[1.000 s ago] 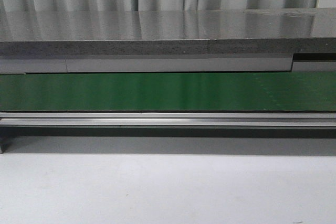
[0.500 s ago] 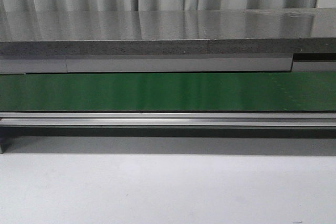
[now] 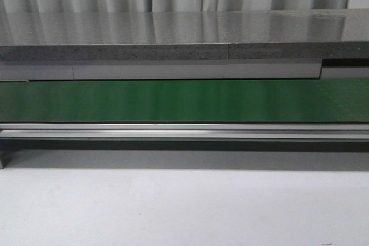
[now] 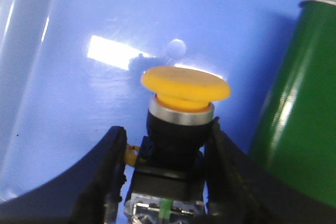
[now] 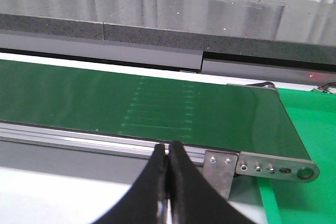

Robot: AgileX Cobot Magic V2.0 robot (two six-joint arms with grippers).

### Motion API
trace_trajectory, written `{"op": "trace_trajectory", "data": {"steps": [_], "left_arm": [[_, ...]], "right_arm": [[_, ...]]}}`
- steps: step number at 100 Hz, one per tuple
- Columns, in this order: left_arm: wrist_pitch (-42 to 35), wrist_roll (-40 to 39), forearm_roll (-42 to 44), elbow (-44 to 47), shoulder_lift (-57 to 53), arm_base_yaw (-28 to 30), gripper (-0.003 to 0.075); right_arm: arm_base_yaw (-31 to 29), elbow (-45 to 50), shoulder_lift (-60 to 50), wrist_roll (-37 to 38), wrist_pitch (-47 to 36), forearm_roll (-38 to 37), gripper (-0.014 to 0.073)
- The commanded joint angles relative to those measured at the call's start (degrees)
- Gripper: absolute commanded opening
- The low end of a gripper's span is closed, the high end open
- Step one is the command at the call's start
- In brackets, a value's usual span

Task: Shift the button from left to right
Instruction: 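Lift the button with the left gripper and set it on the belt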

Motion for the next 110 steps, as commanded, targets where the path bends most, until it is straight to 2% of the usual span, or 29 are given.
{"op": "trace_trajectory", "data": {"steps": [1, 39, 70, 80, 99, 104, 110], "left_arm": [[0.27, 0.75, -1.61, -1.79, -4.83, -1.19, 0.0005], [0.55, 0.75, -0.71, -1.67, -5.04, -10.83, 0.0006], [2.17, 0.75, -0.71, -1.67, -2.23, -14.1, 0.0021], [2.54, 1.42, -0.71, -1.67, -2.0, -14.57, 0.0127], [2.32, 1.86, -0.71, -1.67, -2.0, -14.78, 0.0535], [2.32, 1.98, -0.71, -1.67, -2.0, -14.78, 0.0602], [2.32, 1.98, -0.71, -1.67, -2.0, -14.78, 0.0639]], "right_arm": [[0.14, 0.0, -0.87, -0.21, -4.61, -0.56, -0.0121], [0.14, 0.0, -0.87, -0.21, -4.61, -0.56, -0.0121], [0.14, 0.0, -0.87, -0.21, -4.61, -0.56, -0.0121], [0.14, 0.0, -0.87, -0.21, -4.61, -0.56, -0.0121], [0.14, 0.0, -0.87, -0.21, -4.61, -0.56, -0.0121], [0.14, 0.0, -0.87, -0.21, -4.61, -0.56, -0.0121], [0.14, 0.0, -0.87, -0.21, -4.61, -0.56, -0.0121]]}}
